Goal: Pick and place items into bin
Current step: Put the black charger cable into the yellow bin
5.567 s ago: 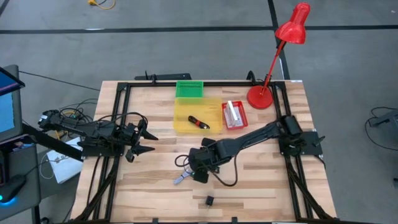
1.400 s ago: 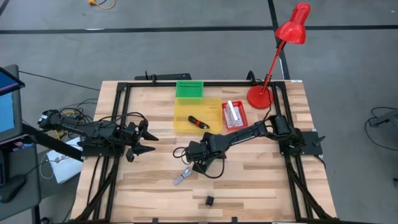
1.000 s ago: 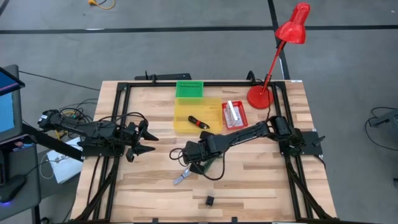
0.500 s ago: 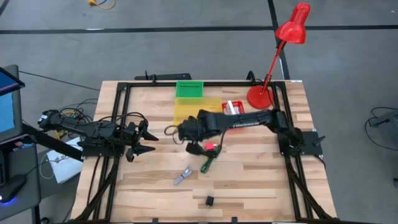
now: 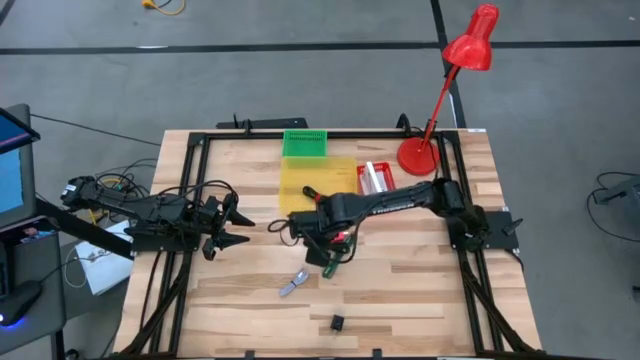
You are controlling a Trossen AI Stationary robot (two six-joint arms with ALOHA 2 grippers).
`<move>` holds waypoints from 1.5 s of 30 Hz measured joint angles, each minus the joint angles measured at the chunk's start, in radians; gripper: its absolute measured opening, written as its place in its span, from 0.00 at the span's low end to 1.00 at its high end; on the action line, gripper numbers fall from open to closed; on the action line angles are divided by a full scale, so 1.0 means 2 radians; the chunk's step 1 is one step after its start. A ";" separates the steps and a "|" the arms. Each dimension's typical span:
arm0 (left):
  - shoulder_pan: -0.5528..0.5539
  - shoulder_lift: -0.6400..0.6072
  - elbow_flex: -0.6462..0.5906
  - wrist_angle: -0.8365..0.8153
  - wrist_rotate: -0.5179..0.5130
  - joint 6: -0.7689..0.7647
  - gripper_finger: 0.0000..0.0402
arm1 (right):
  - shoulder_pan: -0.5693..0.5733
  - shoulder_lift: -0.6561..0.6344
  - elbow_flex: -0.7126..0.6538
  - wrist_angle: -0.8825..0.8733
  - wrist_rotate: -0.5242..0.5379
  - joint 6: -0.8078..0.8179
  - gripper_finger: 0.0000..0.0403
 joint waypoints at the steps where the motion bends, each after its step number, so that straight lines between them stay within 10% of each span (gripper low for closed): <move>1: 0.000 0.000 0.000 0.000 0.000 0.000 0.53 | 0.002 0.000 -0.010 0.015 0.000 0.000 0.31; 12: 0.000 0.000 0.000 0.000 0.000 0.000 0.53 | 0.004 0.001 -0.087 0.086 -0.011 0.018 0.63; 34: 0.000 0.000 0.000 0.000 0.000 -0.001 0.53 | -0.009 0.000 -0.208 0.206 -0.024 0.031 0.63; 38: 0.000 0.000 0.000 0.000 0.000 -0.005 0.53 | -0.009 0.000 -0.212 0.209 -0.020 0.047 0.54; 45: 0.000 0.000 0.000 0.000 0.000 -0.005 0.53 | -0.003 0.000 -0.210 0.206 -0.022 0.080 0.10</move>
